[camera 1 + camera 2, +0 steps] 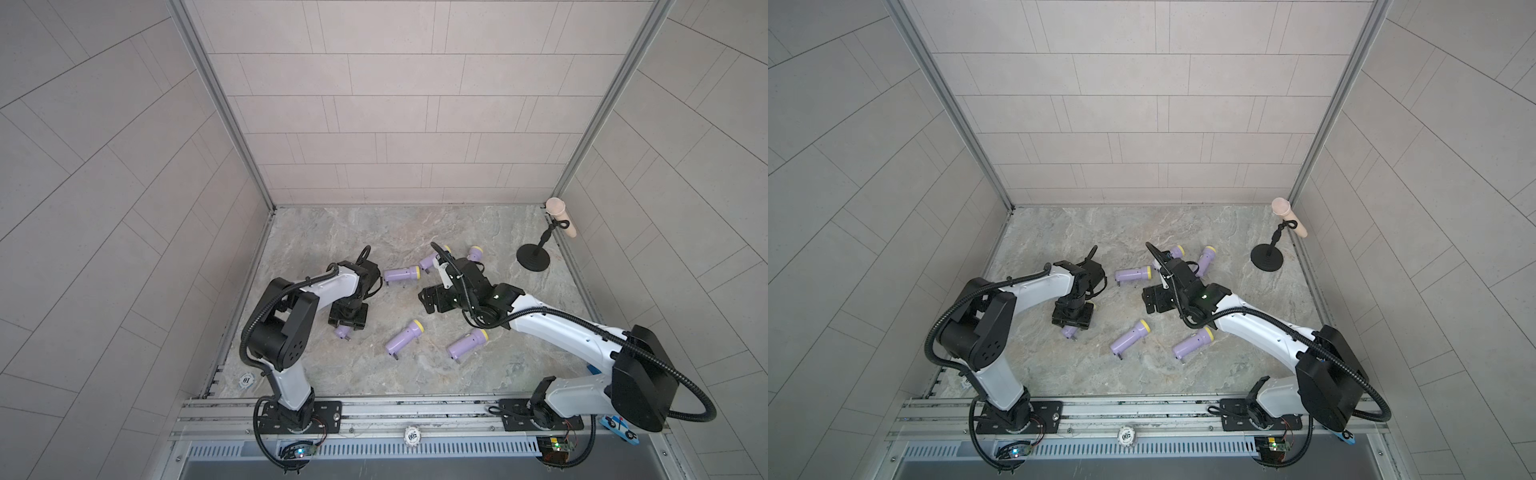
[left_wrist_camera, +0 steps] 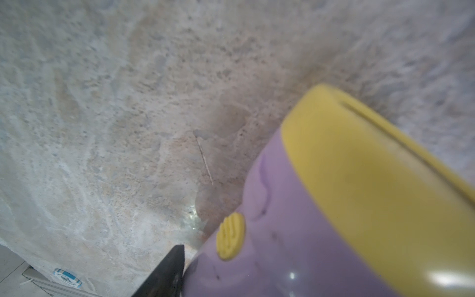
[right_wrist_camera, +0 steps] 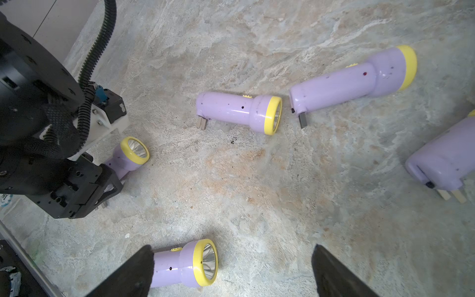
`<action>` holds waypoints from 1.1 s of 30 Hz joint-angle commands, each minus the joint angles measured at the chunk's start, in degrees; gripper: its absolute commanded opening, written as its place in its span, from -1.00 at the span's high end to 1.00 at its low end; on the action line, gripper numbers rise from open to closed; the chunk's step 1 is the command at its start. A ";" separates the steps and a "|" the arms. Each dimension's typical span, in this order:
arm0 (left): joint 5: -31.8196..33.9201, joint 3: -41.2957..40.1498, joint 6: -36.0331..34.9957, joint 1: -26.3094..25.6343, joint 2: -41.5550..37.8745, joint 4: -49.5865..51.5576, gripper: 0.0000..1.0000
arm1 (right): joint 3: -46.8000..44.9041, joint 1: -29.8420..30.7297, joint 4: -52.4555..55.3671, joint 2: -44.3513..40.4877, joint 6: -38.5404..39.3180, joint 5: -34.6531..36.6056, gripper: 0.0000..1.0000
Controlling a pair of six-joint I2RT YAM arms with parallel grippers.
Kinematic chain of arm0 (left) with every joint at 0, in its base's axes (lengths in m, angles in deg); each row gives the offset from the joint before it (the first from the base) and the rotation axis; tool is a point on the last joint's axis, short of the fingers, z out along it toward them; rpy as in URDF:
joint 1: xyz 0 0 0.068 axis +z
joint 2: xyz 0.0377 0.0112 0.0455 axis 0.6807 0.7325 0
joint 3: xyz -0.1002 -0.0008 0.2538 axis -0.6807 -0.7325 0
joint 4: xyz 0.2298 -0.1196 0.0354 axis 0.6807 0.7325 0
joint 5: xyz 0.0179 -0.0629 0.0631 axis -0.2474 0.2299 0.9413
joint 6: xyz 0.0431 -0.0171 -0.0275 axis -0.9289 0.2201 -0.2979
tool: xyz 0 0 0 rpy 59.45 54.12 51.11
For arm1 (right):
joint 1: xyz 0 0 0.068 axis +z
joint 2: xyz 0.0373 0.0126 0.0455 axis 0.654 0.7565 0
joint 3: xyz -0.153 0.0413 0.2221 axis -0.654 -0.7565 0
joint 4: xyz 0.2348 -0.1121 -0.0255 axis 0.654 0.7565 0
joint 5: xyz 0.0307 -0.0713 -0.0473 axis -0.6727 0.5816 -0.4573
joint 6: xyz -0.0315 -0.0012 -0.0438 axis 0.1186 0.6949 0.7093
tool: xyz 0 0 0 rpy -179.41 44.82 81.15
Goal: Close the plug at the bottom of the flashlight
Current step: Pick up the flashlight from the center of the board.
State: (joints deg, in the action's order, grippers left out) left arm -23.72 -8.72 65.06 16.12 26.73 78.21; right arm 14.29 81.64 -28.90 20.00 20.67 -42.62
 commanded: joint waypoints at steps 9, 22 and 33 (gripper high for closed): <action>0.67 -1.01 0.36 -0.02 2.89 -3.07 0.13 | -0.63 0.51 -0.37 0.90 0.17 1.30 -0.93; 3.04 -0.75 0.88 -0.03 -0.56 -2.47 1.00 | -1.23 1.10 -1.17 0.73 0.58 0.78 -0.93; 0.16 -0.23 3.21 -0.11 -19.37 -6.60 1.00 | -4.05 1.81 -5.22 -5.41 1.66 0.87 -0.99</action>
State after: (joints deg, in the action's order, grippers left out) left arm -23.00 -9.75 66.46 15.99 11.17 73.40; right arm 10.36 83.17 -32.05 18.23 21.61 -42.42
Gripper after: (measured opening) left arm 0.413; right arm 0.995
